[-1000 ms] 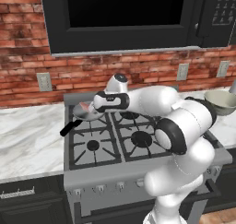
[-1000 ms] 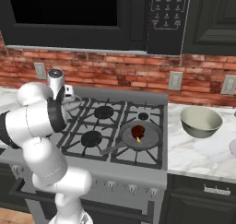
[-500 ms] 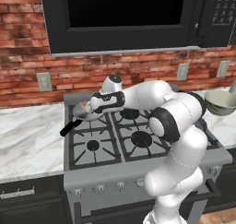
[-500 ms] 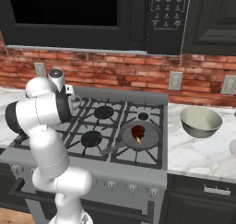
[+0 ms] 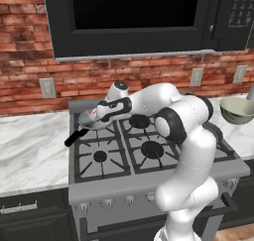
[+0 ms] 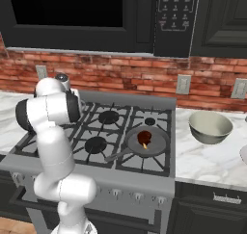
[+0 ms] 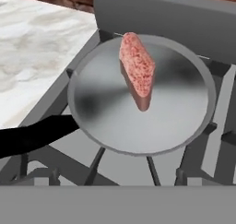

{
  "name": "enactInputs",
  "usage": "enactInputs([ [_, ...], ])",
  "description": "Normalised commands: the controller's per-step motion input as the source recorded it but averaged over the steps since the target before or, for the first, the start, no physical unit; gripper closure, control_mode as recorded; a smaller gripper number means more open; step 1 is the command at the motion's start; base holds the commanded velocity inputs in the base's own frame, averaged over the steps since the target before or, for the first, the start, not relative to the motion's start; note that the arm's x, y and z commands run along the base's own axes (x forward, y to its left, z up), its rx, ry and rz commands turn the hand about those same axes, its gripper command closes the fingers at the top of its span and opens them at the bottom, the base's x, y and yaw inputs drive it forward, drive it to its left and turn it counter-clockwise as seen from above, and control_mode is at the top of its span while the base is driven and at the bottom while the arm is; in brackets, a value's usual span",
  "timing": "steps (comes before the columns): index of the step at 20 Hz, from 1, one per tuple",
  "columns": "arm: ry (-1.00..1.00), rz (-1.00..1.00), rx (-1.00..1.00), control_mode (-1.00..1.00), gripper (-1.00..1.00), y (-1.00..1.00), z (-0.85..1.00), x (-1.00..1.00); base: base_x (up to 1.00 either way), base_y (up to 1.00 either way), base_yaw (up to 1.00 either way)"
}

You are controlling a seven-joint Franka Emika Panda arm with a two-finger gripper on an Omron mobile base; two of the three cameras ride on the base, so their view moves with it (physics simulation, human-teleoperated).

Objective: Place one of the steaks on the plate and the other in the bowl. Then place the bowl in the fridge.

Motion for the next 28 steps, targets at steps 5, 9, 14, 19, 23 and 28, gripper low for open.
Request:
enactInputs([
  [5, 0.0, 0.0, -0.01, -1.0, -1.0, 0.06, -0.19, 0.28, 0.0, 0.0, 0.0],
  [9, 0.0, 0.0, -0.03, -1.0, -1.0, 0.12, -0.17, 0.22, 0.0, 0.0, 0.0],
  [14, 0.0, 0.0, -0.03, -1.0, -1.0, 0.14, -0.15, 0.27, 0.0, 0.0, 0.0],
  [19, 0.0, 0.0, 0.0, -1.0, -1.0, 0.07, -0.13, 0.37, 0.0, 0.0, 0.0],
  [23, 0.0, 0.0, 0.0, -1.0, -1.0, 0.02, -0.17, 0.38, 0.0, 0.0, 0.0],
  [28, 0.0, 0.0, -0.01, -1.0, -1.0, 0.07, -0.18, 0.32, 0.0, 0.0, 0.0],
])
